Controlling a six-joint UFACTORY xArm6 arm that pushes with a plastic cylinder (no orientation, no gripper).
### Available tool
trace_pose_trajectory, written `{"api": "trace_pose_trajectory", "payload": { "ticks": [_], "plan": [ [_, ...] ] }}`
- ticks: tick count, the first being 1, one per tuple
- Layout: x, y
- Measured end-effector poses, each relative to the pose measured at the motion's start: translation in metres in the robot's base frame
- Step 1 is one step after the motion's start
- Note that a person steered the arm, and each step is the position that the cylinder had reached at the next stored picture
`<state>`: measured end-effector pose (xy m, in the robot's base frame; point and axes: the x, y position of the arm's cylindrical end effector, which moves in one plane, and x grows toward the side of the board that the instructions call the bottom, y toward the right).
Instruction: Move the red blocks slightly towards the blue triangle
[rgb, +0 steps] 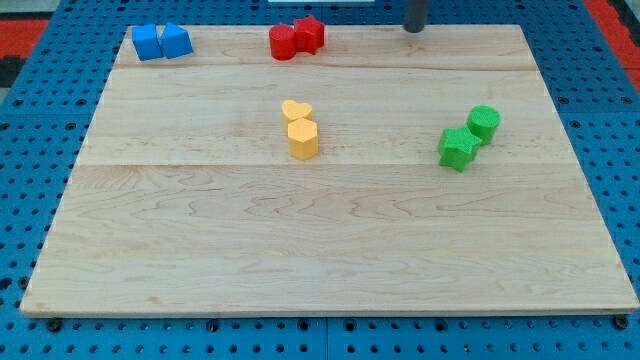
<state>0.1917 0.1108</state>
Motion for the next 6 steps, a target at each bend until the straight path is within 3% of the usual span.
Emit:
{"api": "trace_pose_trajectory", "payload": {
  "ticks": [3,6],
  "plan": [
    [0.002,-0.134],
    [0.002,-0.156]
  ]
}}
